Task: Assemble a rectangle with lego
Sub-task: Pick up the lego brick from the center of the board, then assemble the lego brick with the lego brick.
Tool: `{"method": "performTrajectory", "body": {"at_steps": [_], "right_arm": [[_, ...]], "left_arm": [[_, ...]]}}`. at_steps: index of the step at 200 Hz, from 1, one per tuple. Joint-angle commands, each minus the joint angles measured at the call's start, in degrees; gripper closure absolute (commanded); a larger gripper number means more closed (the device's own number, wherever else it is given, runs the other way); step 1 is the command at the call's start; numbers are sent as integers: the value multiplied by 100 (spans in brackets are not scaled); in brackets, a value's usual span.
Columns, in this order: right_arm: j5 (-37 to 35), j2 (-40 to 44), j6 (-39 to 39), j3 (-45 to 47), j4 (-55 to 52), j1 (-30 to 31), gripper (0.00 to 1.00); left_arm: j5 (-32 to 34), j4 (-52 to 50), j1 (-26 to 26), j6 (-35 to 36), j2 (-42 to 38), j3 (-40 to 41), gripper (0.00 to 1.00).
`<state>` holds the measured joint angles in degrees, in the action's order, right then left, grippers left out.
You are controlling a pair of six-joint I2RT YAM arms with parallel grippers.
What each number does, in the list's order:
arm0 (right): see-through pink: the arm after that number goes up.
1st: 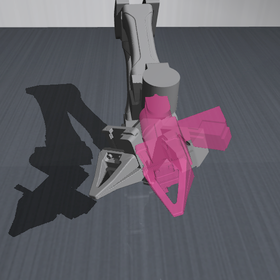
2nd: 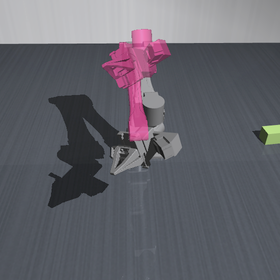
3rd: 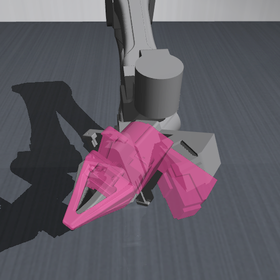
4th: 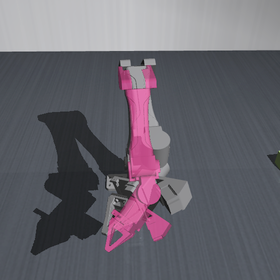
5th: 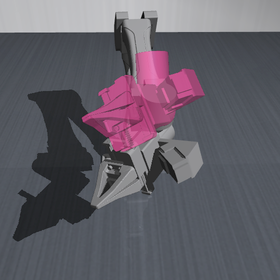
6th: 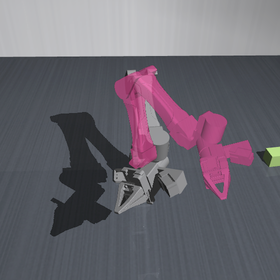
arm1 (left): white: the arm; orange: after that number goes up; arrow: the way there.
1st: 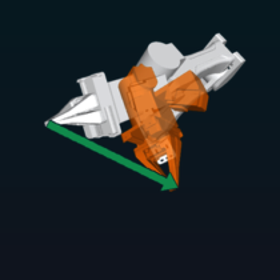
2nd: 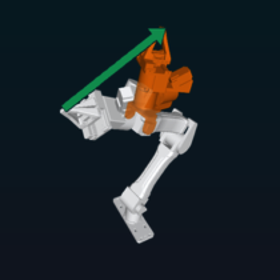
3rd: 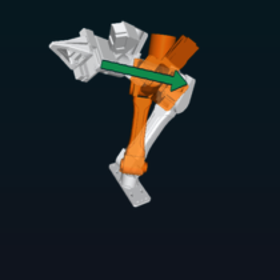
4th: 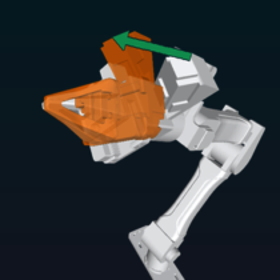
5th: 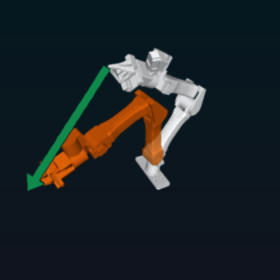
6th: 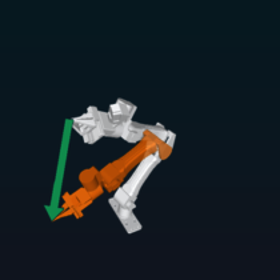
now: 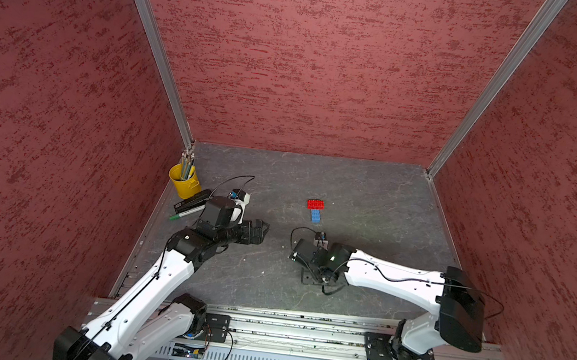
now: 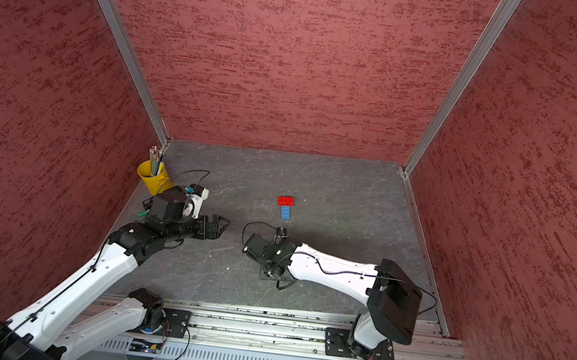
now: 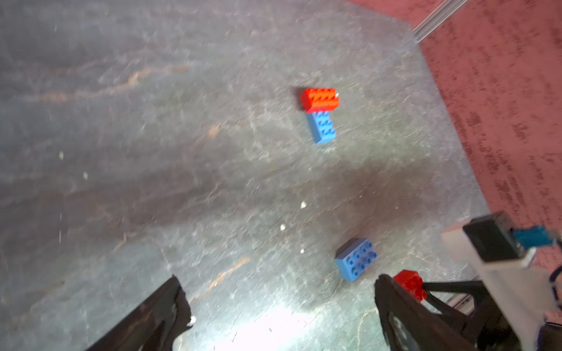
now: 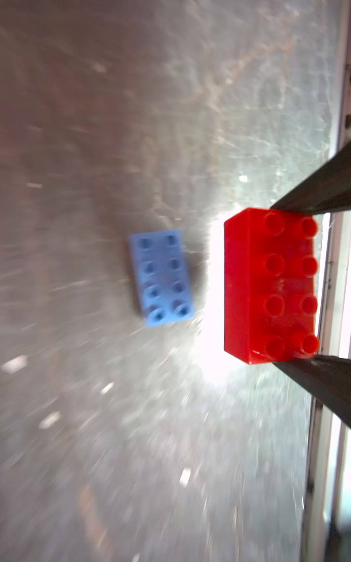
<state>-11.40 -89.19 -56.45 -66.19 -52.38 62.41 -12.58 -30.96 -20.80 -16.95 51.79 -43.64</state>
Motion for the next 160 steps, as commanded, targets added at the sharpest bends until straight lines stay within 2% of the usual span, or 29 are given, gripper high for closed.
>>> {"method": "performTrajectory", "body": {"at_steps": [1, 30, 70, 104, 160], "right_arm": [[196, -82, 1320, -463, 97, -894, 49], [393, -798, 2227, -1224, 245, -1576, 49], [661, -1893, 3210, -2488, 106, -2250, 49], [714, -2606, 3555, -3299, -132, -2422, 49], [621, -3005, 3705, -3521, -36, -2677, 48]], "left_arm": [[-301, 190, 45, 401, 473, -463, 0], [-562, 352, 195, 401, 1079, -879, 0], [-776, 758, 378, 232, 1545, -960, 0], [-785, 936, 366, 254, 1745, -971, 0], [-679, 1123, 191, 245, 2057, -998, 0]]}}
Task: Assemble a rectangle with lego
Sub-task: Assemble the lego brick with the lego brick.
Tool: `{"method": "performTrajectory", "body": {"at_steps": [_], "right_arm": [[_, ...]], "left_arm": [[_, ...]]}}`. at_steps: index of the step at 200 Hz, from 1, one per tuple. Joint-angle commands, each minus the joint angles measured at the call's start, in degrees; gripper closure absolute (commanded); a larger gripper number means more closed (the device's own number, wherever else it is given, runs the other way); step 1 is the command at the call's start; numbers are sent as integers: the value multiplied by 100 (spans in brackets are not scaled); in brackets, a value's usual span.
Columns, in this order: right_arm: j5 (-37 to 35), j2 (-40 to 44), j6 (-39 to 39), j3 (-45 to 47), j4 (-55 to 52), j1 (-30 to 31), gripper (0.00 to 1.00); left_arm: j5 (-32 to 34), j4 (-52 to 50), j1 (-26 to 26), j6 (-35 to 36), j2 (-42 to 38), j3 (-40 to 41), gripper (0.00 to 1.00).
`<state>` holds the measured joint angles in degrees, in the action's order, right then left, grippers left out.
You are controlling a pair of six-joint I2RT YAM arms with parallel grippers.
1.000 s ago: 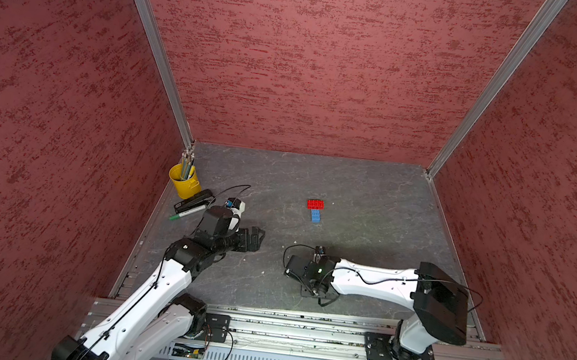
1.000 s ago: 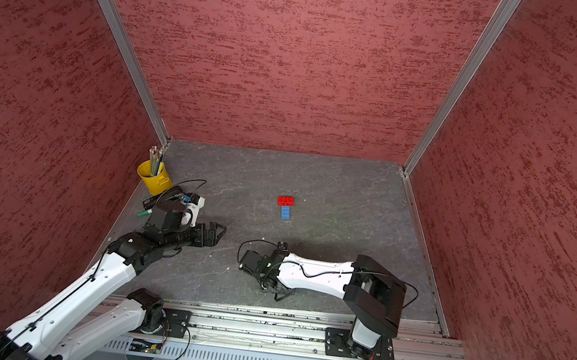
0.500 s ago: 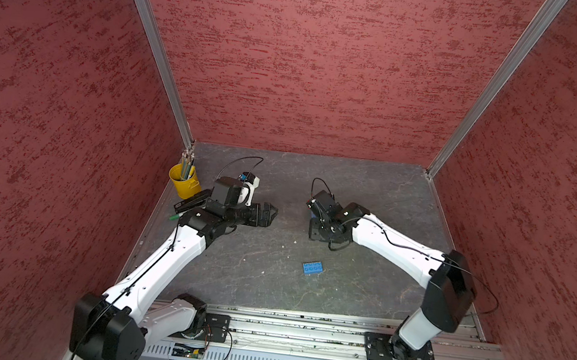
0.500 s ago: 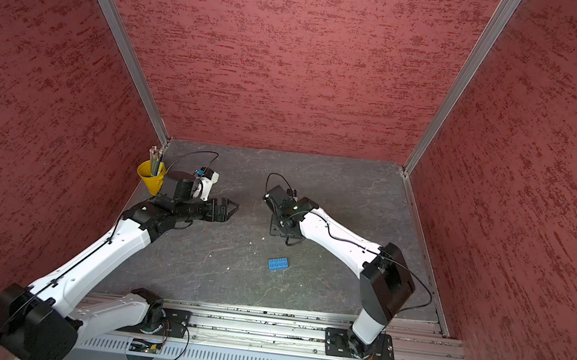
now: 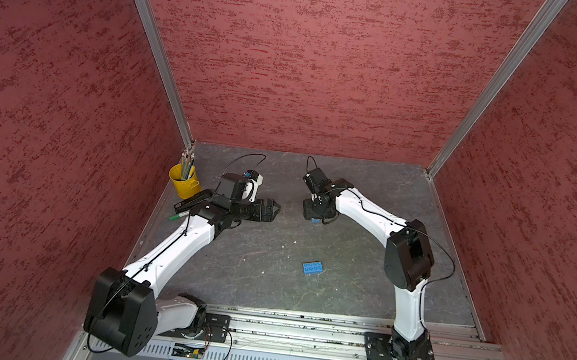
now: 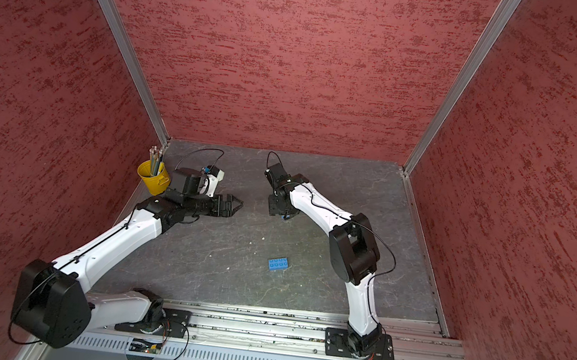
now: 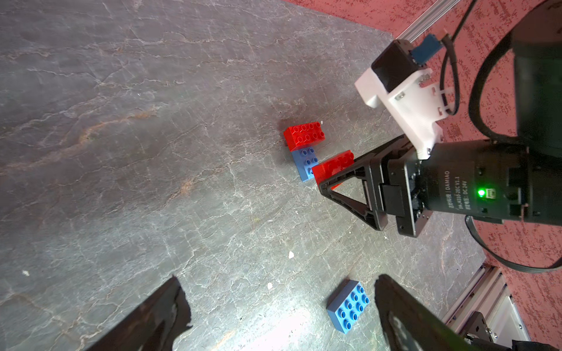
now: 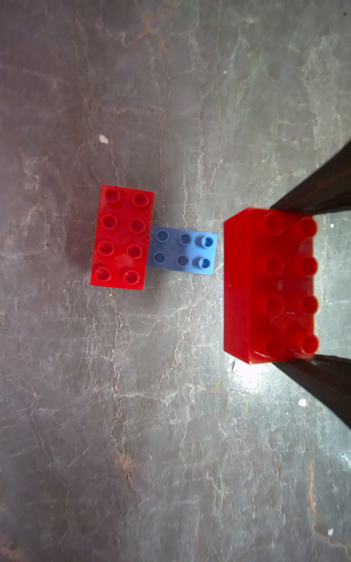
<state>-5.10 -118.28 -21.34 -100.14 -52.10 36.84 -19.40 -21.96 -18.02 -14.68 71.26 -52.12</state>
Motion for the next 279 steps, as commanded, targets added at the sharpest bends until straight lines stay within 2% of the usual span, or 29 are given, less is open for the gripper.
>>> {"method": "performTrajectory", "body": {"at_steps": [1, 139, 279], "right_arm": [[-8, -102, 202, -128, -60, -126, 48], [137, -560, 350, -106, 298, -328, 48], [-62, -956, 473, -748, 6, -361, 48]], "left_arm": [[5, 229, -92, 17, 117, -150, 0], [136, 218, -189, 9, 400, -167, 0], [199, 158, -191, 22, 446, -167, 0]]}}
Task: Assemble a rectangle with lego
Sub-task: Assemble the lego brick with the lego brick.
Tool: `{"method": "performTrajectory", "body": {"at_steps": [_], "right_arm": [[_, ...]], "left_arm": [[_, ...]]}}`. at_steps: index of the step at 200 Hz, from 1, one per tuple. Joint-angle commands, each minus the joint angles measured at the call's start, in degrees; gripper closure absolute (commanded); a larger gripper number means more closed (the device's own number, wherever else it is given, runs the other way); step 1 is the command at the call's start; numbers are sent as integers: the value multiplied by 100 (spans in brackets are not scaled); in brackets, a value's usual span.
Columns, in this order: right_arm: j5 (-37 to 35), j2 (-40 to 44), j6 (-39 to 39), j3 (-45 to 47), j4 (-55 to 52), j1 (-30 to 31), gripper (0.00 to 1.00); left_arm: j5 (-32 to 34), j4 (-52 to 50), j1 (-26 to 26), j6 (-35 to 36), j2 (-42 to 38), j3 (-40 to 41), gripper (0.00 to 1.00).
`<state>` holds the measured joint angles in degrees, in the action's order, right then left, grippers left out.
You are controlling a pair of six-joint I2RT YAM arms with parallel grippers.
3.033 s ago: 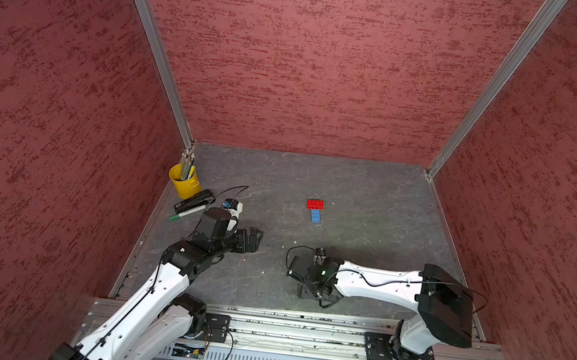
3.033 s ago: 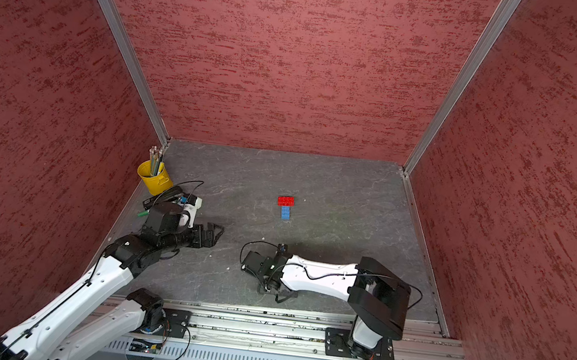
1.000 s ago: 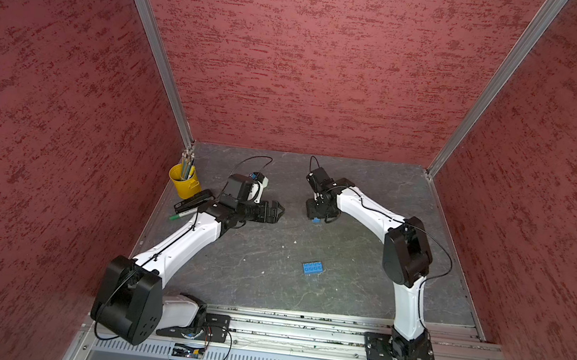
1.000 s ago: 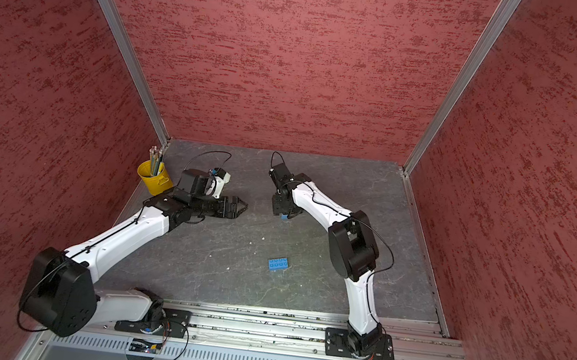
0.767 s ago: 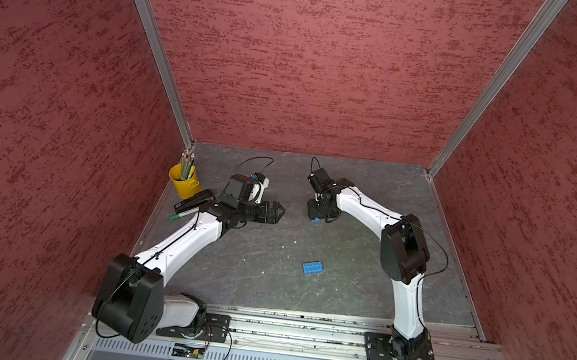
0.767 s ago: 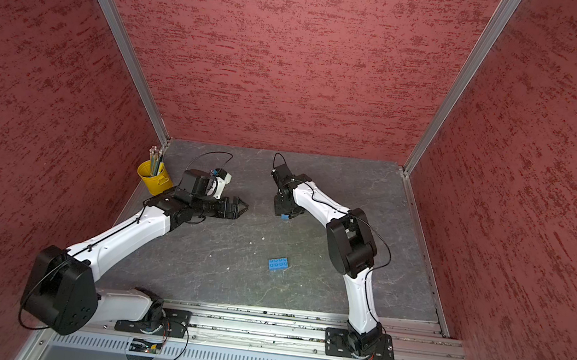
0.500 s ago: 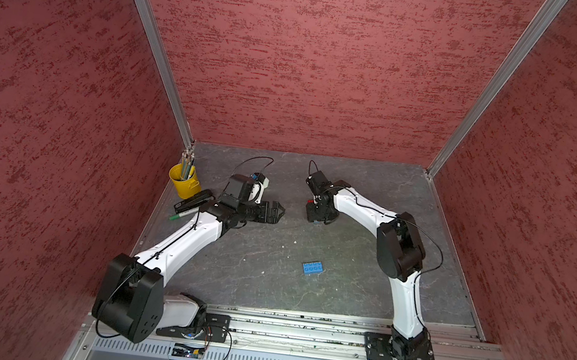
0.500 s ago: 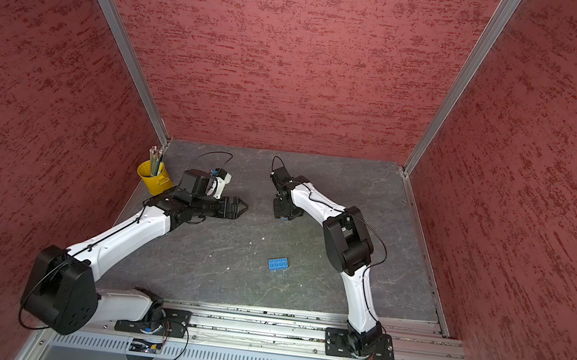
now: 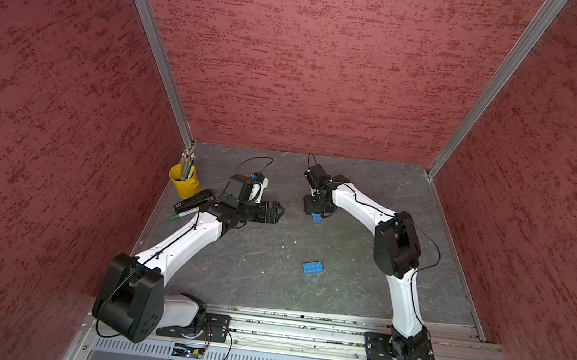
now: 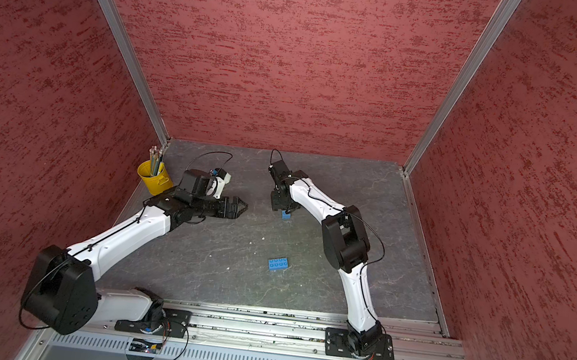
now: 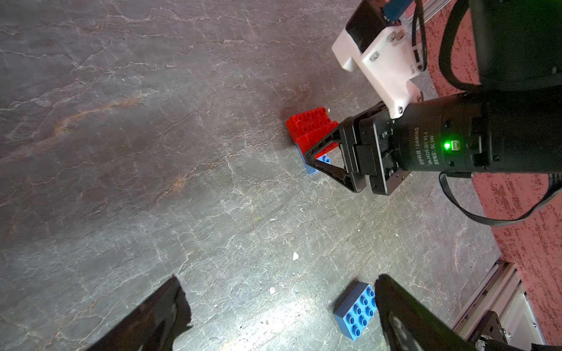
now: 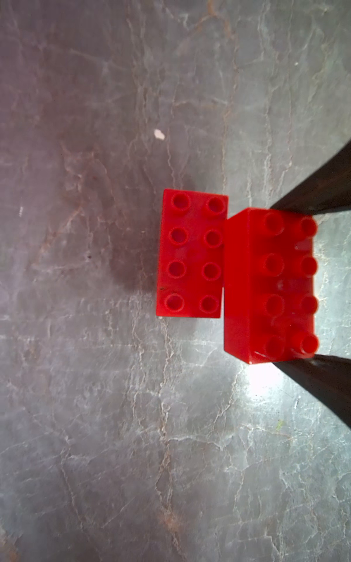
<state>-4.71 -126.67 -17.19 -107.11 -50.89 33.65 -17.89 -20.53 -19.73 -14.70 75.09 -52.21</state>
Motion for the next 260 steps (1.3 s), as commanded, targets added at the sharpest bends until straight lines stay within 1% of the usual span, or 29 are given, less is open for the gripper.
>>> {"method": "performTrajectory", "body": {"at_steps": [1, 122, 162, 195, 260], "right_arm": [[-105, -114, 54, -49, -114, -42, 48], [-89, -42, 162, 395, 105, -124, 47], [-46, 135, 183, 537, 193, -153, 47], [-34, 272, 190, 511, 270, -166, 47], [132, 336, 260, 463, 59, -166, 47]], "left_arm": [[48, 11, -22, 31, 66, -163, 0], [93, -56, -24, 12, 32, -141, 0], [99, -74, -29, 15, 48, -141, 0], [101, -75, -31, 11, 58, -133, 0], [126, -96, -40, 2, 8, -71, 0]]}}
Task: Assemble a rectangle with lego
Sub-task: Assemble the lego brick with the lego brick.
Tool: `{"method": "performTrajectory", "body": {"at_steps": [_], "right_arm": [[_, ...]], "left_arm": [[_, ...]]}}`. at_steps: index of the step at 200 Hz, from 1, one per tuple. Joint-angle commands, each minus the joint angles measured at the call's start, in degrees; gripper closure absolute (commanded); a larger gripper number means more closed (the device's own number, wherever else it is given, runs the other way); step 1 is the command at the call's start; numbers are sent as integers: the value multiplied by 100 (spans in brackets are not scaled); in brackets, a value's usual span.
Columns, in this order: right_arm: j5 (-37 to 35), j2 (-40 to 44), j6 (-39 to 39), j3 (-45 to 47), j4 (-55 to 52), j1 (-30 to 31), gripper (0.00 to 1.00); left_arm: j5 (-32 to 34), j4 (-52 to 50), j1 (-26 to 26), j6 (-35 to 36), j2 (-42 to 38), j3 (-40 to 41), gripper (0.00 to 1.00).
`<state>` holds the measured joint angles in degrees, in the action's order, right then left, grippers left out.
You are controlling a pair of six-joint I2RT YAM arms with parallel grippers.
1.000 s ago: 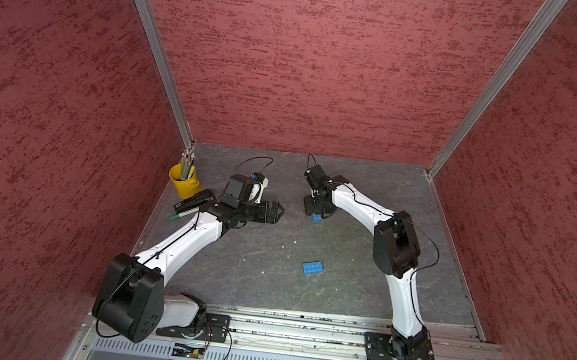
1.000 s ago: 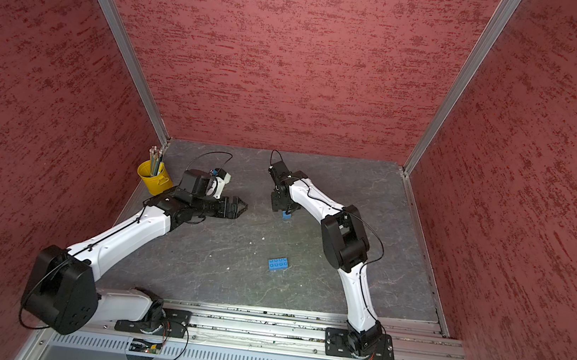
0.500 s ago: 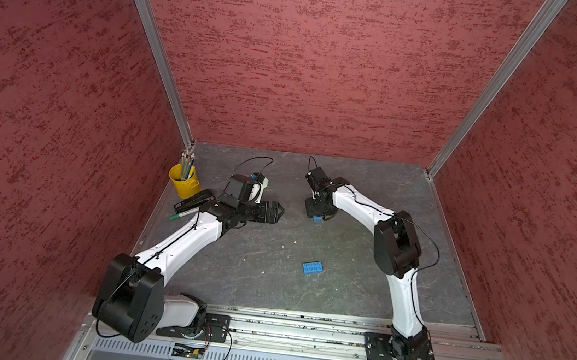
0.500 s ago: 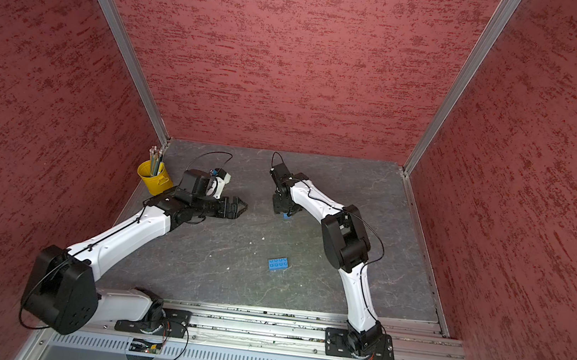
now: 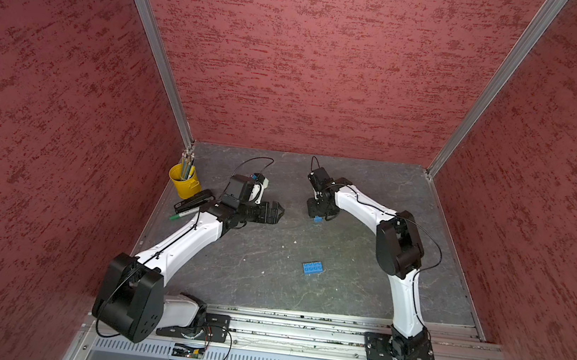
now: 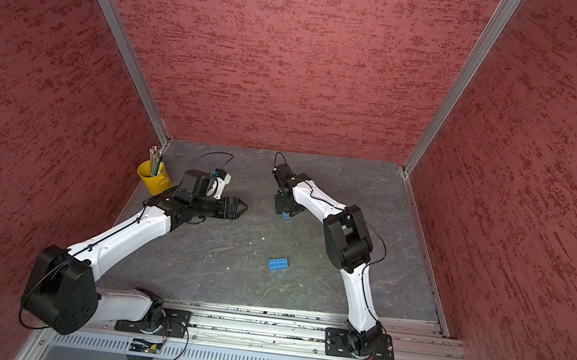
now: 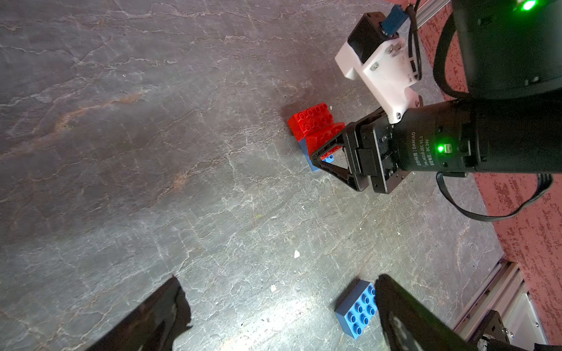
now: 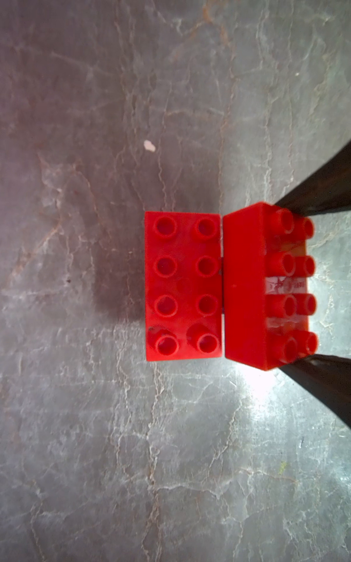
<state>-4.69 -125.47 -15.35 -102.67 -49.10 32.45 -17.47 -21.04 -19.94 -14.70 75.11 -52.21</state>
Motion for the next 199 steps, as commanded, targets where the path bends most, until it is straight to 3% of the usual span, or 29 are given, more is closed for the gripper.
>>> {"method": "performTrajectory", "body": {"at_steps": [1, 76, 139, 199], "right_arm": [[133, 216, 81, 19, -123, -45, 47], [258, 225, 76, 15, -138, -45, 45], [118, 228, 76, -20, -74, -46, 31], [61, 325, 51, 88, 74, -45, 29]], "left_arm": [[86, -47, -23, 2, 9, -71, 0], [85, -55, -27, 2, 13, -72, 0], [136, -72, -27, 20, -36, -36, 0], [139, -79, -29, 12, -40, -19, 0]]}}
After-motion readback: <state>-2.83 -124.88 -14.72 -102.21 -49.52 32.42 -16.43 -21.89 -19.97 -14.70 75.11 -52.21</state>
